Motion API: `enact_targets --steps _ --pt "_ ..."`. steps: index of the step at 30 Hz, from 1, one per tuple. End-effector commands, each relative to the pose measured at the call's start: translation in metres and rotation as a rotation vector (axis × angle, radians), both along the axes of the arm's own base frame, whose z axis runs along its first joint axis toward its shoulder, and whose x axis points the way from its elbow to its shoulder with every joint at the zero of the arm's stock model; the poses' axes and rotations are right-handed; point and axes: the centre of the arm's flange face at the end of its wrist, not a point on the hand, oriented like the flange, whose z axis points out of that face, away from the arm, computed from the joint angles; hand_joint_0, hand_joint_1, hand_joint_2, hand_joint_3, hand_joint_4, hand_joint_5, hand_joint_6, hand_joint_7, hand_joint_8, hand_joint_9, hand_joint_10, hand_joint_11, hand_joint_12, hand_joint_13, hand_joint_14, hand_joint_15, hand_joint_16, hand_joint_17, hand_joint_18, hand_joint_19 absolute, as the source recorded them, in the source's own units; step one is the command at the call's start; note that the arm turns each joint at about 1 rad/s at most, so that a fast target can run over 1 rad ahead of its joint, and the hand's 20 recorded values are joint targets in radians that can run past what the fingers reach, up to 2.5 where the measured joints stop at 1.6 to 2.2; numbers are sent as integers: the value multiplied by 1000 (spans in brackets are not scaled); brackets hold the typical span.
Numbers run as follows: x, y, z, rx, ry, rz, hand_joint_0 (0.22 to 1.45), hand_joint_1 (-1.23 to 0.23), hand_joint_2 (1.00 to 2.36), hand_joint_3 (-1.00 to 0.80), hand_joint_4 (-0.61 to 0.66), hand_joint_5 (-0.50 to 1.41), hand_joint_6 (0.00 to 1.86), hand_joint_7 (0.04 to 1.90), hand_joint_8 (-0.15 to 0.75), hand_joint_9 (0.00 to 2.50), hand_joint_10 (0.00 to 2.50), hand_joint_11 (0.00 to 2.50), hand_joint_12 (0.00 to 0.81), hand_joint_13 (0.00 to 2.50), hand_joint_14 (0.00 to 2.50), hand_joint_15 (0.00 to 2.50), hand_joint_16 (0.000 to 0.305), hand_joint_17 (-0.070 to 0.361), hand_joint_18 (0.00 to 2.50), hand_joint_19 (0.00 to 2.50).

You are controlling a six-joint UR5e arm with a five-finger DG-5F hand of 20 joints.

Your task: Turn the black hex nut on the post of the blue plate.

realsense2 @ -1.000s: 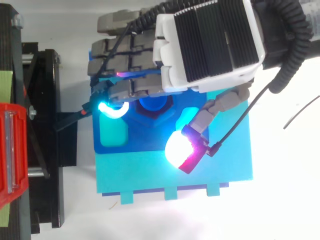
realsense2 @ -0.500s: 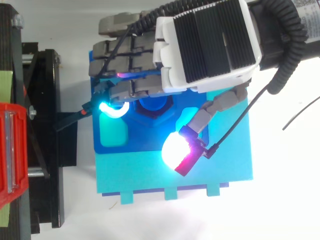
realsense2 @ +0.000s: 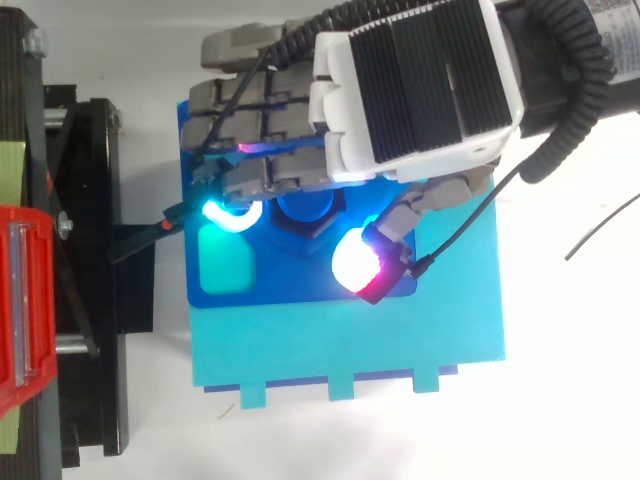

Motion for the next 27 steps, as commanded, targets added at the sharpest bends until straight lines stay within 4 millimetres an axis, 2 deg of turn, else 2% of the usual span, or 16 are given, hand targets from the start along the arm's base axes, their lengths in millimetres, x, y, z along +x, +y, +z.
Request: enact_targets --steps 1,15,27 --pt "0 -1 0 -1 1 1 474 -768 1001 -480 157 -224 503 824 179 289 0 34 303 258 4 110 49 111 75 238" --pt "0 -2 0 -4 -1 0 504 -903 1000 -500 174 -227 503 951 172 303 4 117 305 313 6 143 49 110 159 229" --pt "0 -2 0 -4 -3 0 472 -893 1000 -500 207 -205 502 1044 193 347 7 156 319 353 6 146 52 117 218 230"
